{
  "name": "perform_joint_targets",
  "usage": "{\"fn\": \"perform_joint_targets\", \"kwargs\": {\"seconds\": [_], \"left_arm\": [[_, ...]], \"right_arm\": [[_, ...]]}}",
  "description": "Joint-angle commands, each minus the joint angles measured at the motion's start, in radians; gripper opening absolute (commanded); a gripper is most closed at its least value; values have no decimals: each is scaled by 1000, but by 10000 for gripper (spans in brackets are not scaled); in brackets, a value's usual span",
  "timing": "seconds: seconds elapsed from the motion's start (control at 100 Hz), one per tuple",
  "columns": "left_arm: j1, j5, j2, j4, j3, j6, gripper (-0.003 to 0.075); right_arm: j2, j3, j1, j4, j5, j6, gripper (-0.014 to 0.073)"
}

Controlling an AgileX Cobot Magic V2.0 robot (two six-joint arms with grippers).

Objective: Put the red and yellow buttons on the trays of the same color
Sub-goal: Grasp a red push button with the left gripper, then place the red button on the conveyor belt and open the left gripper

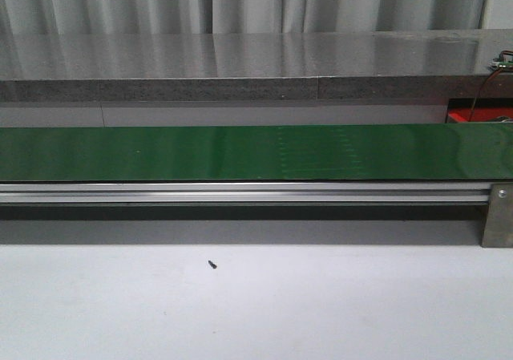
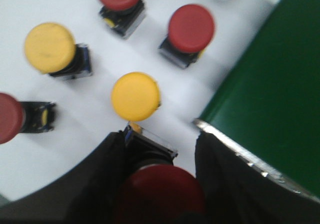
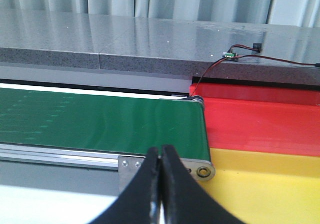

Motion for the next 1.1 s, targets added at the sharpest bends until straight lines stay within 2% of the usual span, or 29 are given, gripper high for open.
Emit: {"fn": "perform_joint_targets", "kwargs": {"seconds": [0.0,0.23,0.49,0.75,1.09], "left_arm": [[-21,-19,-45,-106,-66,66,206],[-136,-44,-30,-117,-146,88,207],[-260,-42,102,-117,-250,88,207],[-294,-19,210,-119,-291,88,207],[-294,17,233,-140,-291,88,213]], "right_arm": [[-18,-18,-2,-11,-80,-2,-68],[-18,-18,-2,-11,-80,-2,-68],[-18,-18,-2,-11,-80,-2,-68],[-18,-18,-2,-11,-80,-2,-68],[-18,-18,-2,-11,-80,-2,-68]]}}
